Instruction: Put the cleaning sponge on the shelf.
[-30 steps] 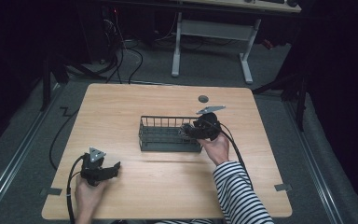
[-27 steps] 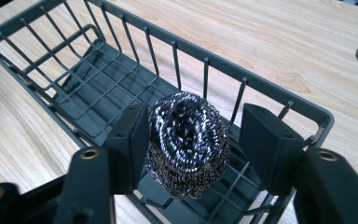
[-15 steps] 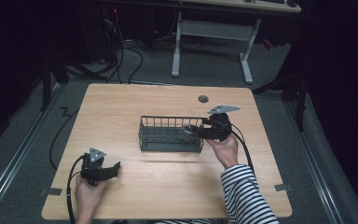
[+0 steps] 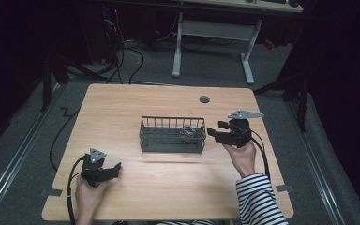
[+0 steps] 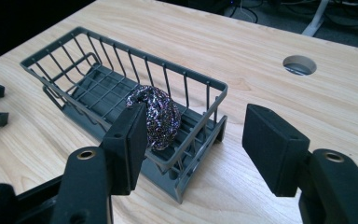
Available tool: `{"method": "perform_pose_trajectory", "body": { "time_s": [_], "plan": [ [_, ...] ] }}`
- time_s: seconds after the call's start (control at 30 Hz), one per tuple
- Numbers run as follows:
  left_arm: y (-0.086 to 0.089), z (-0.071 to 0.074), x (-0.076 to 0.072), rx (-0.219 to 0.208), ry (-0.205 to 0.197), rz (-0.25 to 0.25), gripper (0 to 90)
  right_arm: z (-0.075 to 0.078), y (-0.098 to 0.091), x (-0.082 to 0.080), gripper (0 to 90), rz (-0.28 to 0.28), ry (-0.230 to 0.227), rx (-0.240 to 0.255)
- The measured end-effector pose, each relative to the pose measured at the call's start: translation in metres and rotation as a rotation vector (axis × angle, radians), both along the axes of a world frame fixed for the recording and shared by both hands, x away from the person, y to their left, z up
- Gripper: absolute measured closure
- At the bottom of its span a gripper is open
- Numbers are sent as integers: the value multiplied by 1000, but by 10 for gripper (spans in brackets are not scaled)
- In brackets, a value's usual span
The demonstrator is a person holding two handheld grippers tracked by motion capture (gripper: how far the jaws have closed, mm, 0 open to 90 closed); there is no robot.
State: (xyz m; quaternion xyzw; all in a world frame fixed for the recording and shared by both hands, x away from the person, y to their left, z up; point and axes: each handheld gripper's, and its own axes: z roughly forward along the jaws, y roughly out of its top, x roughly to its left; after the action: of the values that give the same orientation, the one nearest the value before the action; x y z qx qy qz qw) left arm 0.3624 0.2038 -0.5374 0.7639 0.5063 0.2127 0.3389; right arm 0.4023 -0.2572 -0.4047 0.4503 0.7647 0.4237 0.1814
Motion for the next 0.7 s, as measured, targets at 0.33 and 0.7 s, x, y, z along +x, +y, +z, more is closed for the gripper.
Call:
{"method": "perform_pose_trajectory", "body": {
  "time_s": [0.33, 0.7],
  "plan": [
    [0, 0, 0, 0, 0, 1, 192, 4, -20, -20, 408, -30, -22, 46],
    [0, 0, 0, 0, 0, 1, 192, 1, -36, -34, 410, -73, -34, 42]
  ]
}}
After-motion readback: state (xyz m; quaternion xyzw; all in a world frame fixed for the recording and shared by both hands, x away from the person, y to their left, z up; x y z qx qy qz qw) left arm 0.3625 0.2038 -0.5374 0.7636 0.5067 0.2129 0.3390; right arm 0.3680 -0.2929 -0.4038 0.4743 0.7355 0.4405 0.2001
